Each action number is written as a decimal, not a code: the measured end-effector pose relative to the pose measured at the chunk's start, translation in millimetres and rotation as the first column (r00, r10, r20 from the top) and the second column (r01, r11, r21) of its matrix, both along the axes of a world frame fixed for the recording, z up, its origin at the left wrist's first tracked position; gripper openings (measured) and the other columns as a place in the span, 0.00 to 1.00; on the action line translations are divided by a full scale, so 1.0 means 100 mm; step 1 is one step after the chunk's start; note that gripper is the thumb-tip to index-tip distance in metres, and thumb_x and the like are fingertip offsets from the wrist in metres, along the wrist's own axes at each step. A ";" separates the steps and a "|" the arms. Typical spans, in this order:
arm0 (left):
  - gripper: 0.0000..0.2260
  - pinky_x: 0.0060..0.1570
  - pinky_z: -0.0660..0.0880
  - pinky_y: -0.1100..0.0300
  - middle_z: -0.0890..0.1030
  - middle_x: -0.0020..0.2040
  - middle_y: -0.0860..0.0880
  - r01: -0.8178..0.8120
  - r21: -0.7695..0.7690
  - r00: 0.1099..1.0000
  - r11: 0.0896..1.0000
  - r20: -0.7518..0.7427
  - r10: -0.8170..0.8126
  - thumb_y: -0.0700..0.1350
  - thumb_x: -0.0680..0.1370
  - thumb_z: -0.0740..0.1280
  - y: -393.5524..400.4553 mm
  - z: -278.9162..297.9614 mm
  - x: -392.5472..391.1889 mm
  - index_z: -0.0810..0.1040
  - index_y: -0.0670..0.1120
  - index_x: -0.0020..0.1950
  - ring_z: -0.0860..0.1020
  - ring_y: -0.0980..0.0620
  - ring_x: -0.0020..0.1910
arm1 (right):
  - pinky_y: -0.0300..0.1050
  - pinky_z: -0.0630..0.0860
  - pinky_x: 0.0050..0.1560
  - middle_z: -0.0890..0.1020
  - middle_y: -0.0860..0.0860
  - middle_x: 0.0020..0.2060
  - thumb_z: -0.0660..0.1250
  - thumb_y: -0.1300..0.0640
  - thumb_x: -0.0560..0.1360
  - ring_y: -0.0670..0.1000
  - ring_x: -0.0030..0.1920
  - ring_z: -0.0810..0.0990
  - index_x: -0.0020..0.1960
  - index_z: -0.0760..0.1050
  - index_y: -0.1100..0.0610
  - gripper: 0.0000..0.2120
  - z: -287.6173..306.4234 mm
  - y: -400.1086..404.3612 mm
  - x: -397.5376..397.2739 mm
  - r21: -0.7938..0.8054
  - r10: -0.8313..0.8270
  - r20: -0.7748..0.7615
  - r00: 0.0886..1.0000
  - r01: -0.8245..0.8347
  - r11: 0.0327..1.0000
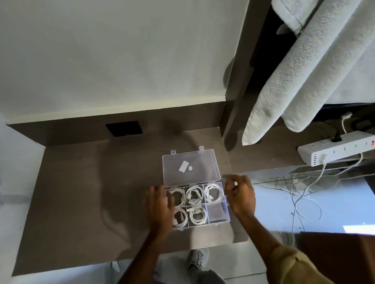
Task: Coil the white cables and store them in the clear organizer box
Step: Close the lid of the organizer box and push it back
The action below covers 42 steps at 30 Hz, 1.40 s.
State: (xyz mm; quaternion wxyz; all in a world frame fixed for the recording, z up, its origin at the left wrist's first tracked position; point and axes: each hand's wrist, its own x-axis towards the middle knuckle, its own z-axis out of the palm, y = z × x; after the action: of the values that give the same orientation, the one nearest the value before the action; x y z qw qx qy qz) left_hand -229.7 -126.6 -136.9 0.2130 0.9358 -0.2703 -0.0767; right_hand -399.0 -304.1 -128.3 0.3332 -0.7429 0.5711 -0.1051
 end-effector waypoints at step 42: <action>0.63 0.78 0.60 0.45 0.45 0.85 0.40 0.371 0.323 0.921 0.871 -0.251 -0.299 0.66 0.65 0.76 0.28 -0.35 0.03 0.40 0.44 0.83 0.52 0.40 0.83 | 0.62 0.71 0.79 0.48 0.51 0.87 0.77 0.43 0.75 0.60 0.85 0.58 0.85 0.38 0.41 0.56 -0.35 0.36 -0.14 0.227 0.506 -0.261 0.822 -0.458 0.860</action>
State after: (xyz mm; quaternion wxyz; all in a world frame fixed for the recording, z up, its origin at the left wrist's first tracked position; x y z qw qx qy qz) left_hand -226.9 -98.6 -172.1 0.0443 0.8855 -0.3880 -0.2517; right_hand -412.5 -267.7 -163.5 0.3109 -0.8422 0.4158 0.1455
